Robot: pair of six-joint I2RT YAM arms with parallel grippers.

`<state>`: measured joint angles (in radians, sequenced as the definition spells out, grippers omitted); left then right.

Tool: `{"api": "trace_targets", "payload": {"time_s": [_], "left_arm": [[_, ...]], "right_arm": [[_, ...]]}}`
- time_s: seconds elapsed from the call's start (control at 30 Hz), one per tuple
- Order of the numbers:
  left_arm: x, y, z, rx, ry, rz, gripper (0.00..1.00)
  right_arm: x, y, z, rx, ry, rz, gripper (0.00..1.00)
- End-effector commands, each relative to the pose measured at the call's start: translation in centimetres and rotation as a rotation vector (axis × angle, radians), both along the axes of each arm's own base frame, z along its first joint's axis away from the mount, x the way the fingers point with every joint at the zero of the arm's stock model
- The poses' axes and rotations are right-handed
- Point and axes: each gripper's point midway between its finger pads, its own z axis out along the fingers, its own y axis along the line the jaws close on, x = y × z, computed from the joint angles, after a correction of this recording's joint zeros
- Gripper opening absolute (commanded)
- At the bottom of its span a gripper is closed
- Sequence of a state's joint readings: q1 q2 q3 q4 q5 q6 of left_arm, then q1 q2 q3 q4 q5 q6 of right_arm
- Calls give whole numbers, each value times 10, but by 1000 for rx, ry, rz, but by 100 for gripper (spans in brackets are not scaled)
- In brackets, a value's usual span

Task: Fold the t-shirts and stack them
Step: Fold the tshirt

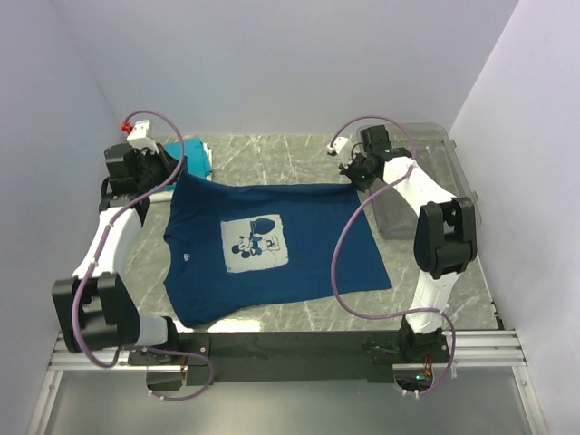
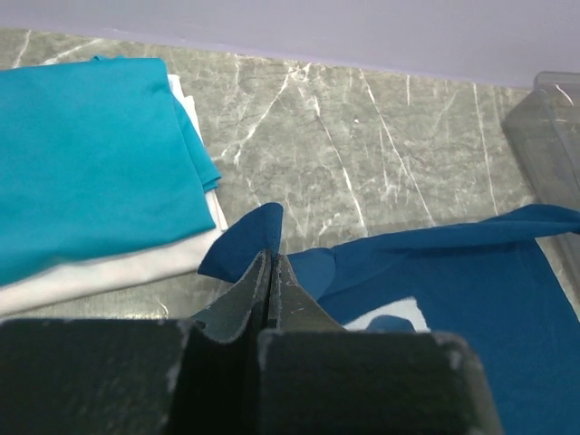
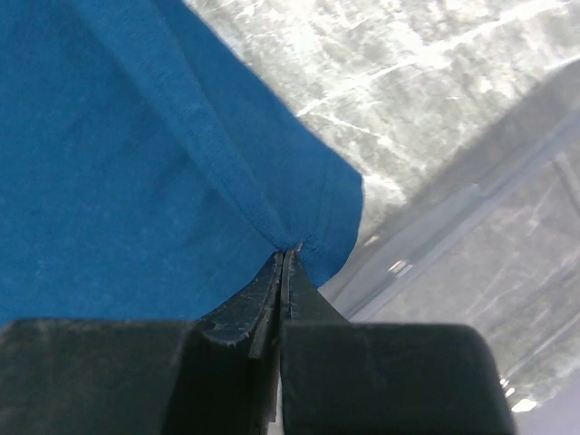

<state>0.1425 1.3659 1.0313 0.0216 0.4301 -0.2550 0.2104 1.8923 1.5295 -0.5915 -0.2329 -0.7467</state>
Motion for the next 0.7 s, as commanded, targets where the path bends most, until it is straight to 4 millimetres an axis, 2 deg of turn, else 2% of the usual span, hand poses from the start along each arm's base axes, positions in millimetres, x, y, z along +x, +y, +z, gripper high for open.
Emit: {"api": "trace_targets", "payload": {"time_s": [0.0,0.37,0.67], "left_arm": [[-18,-1,19,29,-58,-10,1],[-70,-3,-5,8,20,36,1],[-84,-7,-15,-20,45,42,1]], "right_arm": [[8,-7,36,19,-106,-9,0],[-2,-13,31,22,-92,-15,0],[-22,-13,24,20,-71,33,0]]}}
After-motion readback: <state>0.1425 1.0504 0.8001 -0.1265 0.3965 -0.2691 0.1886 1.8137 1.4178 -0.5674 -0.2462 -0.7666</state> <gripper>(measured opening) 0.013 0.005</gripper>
